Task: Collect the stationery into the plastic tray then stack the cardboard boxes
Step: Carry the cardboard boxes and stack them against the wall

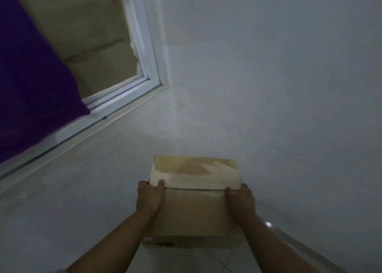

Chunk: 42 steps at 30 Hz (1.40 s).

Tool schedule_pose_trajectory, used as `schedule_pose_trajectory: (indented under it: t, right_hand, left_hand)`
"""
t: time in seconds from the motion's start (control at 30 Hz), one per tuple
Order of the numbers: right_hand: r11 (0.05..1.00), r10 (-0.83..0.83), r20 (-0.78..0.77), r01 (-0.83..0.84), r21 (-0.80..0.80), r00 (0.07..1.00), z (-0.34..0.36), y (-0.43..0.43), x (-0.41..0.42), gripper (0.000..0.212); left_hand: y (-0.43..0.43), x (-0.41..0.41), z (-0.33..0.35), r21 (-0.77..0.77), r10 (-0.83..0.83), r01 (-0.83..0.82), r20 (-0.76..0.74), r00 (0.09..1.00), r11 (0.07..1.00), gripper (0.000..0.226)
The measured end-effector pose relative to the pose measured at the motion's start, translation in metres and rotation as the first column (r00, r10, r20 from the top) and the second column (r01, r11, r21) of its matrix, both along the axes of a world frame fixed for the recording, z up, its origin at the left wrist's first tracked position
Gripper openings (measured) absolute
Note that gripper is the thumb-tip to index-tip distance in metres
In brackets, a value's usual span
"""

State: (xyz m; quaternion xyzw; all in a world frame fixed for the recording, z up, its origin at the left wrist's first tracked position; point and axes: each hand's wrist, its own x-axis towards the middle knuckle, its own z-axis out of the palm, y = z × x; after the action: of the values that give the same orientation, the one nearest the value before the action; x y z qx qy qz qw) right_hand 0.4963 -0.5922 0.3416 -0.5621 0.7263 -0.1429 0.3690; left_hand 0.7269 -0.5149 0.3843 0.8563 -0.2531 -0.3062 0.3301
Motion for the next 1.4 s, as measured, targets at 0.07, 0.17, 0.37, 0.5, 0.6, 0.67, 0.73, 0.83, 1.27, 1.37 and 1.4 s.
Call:
schedule_pose_trajectory:
  t: [0.07,0.17,0.37,0.5,0.6,0.67,0.73,0.83,1.27,1.37,1.4]
  right_hand:
    - [0.994,-0.106,0.039,0.104,0.042,0.994,-0.018,-0.004,-0.001,0.062]
    - [0.969,-0.222,0.051,0.214,0.124,0.974,-0.049,-0.015,-0.011,0.06]
    - [0.919,-0.299,0.075,0.266,0.292,0.951,-0.137,-0.061,-0.038,0.063]
    - [0.89,-0.36,0.085,0.315,0.329,0.929,-0.197,-0.082,-0.039,0.07]
    - [0.878,-0.419,0.118,0.368,0.306,0.9,-0.238,-0.098,-0.032,0.075]
    - [0.878,-0.431,0.139,0.379,0.291,0.891,-0.265,-0.109,-0.029,0.079]
    - [0.88,-0.435,0.143,0.386,0.275,0.889,-0.289,-0.119,-0.026,0.077]
    - [0.881,-0.44,0.171,0.387,0.273,0.882,-0.313,-0.126,-0.02,0.075]
    - [0.613,-0.688,0.286,0.322,0.721,0.667,-0.35,-0.106,-0.023,0.071]
    - [0.64,-0.666,0.367,0.245,0.728,0.649,-0.355,-0.099,-0.024,0.073]
    - [0.664,-0.658,0.381,0.262,0.7,0.65,-0.358,-0.097,-0.024,0.074]
  left_hand:
    - [-0.023,0.004,-0.019,0.053,-0.08,0.079,0.019,0.997,0.995,0.052]
    - [-0.061,0.001,-0.054,0.142,-0.2,0.195,0.018,0.98,0.97,0.05]
    - [-0.135,-0.016,-0.151,0.228,-0.305,0.308,-0.048,0.951,0.924,0.06]
    - [-0.17,-0.02,-0.219,0.328,-0.249,0.254,-0.058,0.967,0.91,0.063]
    - [-0.195,-0.019,-0.264,0.366,-0.258,0.254,-0.038,0.965,0.895,0.062]
    - [-0.214,-0.016,-0.292,0.336,-0.325,0.325,-0.059,0.944,0.884,0.062]
    - [-0.231,-0.01,-0.32,0.295,-0.4,0.395,-0.046,0.916,0.87,0.059]
    - [-0.245,-0.004,-0.334,0.242,-0.466,0.453,-0.005,0.885,0.858,0.054]
    - [-0.203,0.002,-0.389,0.357,0.031,0.047,-0.209,0.977,0.933,0.074]
    - [-0.194,0.002,-0.395,0.285,0.063,0.021,-0.281,0.958,0.958,0.066]
    - [-0.193,0.003,-0.396,0.264,0.071,0.012,-0.303,0.95,0.964,0.066]
